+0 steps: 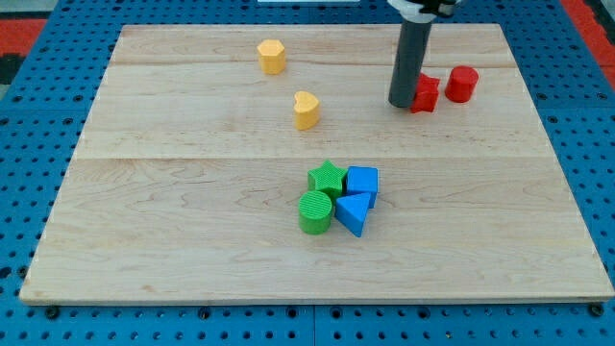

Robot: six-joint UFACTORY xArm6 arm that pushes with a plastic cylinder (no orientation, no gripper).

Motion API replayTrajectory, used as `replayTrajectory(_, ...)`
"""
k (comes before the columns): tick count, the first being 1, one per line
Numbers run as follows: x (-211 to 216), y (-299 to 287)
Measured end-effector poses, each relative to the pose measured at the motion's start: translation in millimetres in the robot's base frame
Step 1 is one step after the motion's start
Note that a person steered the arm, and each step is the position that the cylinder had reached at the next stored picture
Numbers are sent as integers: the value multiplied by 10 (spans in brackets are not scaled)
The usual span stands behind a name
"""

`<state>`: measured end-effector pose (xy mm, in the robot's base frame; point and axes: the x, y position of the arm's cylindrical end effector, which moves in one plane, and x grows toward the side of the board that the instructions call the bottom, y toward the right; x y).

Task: Move the yellow heart vertically below the yellow hexagon

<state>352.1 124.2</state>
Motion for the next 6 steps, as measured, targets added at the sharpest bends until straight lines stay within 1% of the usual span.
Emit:
replayTrajectory(1, 57, -198)
replayTrajectory(2, 343, -585)
replayTrajectory(3, 385, -1138)
replayTrajectory(4, 385, -1872)
replayTrajectory(5, 327, -2474)
replayTrajectory(6, -34, -2572)
